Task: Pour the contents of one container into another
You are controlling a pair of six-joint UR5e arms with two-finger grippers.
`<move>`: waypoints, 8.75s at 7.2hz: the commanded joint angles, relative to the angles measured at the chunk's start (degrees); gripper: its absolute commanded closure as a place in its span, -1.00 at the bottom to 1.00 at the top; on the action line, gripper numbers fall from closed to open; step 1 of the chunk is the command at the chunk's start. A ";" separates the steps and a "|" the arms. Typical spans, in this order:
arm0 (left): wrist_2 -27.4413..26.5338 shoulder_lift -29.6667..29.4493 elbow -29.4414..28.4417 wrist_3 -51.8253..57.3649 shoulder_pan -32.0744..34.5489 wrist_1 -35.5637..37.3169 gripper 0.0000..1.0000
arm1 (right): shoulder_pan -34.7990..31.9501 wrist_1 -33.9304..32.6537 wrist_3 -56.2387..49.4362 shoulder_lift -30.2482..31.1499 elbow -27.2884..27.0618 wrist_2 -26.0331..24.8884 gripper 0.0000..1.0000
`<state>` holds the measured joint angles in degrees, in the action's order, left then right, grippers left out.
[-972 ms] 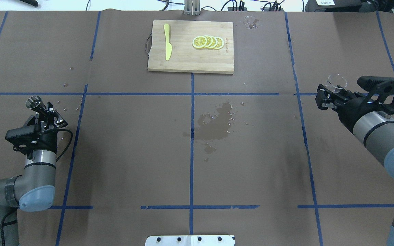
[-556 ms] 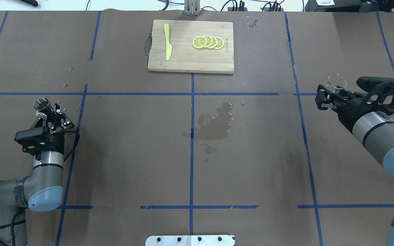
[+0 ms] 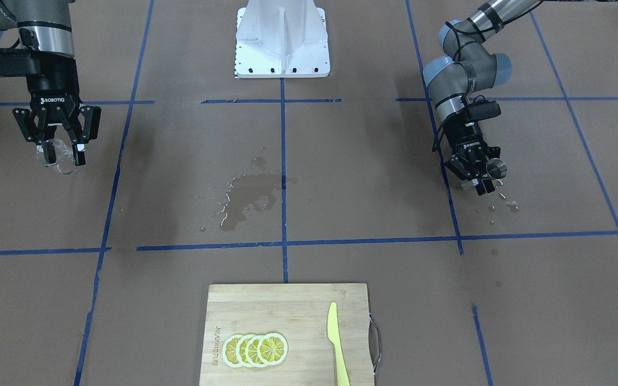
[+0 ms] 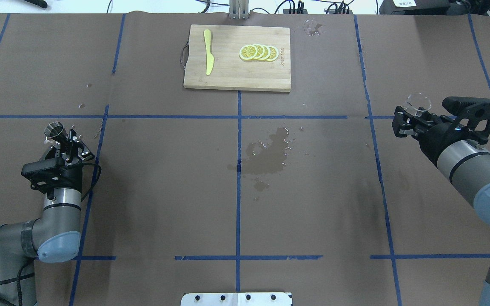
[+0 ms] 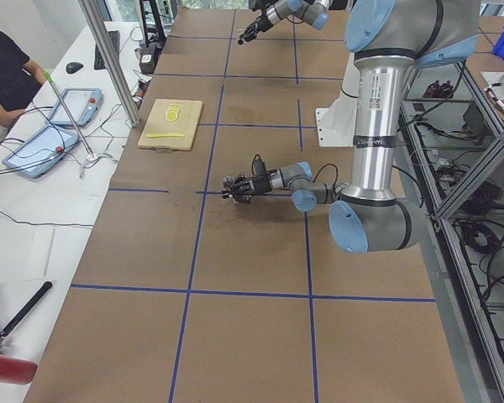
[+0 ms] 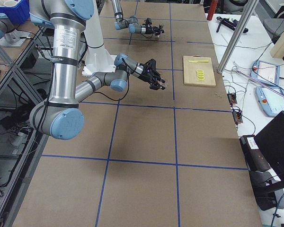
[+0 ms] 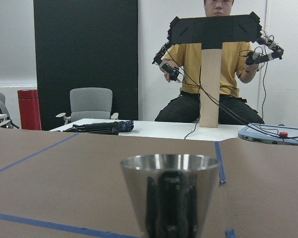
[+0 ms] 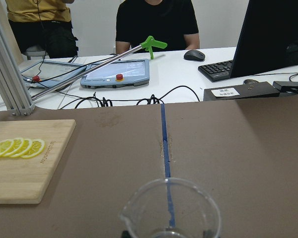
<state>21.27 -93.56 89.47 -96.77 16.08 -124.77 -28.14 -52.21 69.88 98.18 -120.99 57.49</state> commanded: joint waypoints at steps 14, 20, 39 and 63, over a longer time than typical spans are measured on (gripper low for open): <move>0.70 0.13 0.35 0.70 0.00 -0.03 -0.99 | 13.45 8.09 8.33 5.53 9.71 -19.16 1.00; 13.62 3.54 7.36 6.76 -1.22 -0.38 -1.00 | 14.78 8.09 10.19 5.18 11.65 -21.28 1.00; 39.55 20.17 37.53 22.15 -3.95 -0.47 -1.00 | 22.60 10.55 18.27 0.61 24.40 -29.36 -0.37; 89.81 1.02 32.44 85.96 50.97 19.75 -1.00 | -16.60 0.03 -21.22 13.46 -6.89 37.41 -1.00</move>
<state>110.15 -92.16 122.82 -10.98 66.30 -104.86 -33.72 -49.92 55.52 113.74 -128.08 81.21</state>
